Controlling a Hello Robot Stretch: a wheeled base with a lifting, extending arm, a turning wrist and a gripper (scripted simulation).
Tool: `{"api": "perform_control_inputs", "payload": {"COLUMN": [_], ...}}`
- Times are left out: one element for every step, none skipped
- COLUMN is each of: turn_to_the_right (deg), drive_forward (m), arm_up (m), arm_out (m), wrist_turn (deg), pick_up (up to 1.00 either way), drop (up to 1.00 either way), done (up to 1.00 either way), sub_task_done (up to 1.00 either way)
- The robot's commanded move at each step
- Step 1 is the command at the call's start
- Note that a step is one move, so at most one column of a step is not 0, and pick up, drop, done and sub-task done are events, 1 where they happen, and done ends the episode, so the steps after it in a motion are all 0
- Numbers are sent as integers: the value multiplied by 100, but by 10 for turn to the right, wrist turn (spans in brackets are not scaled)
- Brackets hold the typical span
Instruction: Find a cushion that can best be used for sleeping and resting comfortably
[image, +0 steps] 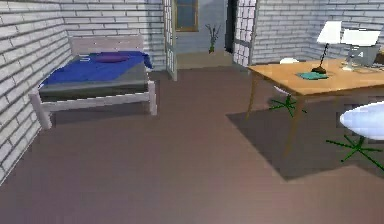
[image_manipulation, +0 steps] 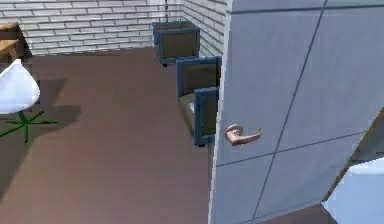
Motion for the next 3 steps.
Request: {"api": "perform_control_inputs", "payload": {"turn_to_the_right": [0,0,30], "drive_forward": [100,100,0], "arm_up": [0,0,0], "arm_out": [0,0,0], "wrist_turn": [0,0,0], "pick_up": [0,0,0], "drop": [0,0,0], "done": [0,0,0], "sub_task_done": [0,0,0]}}
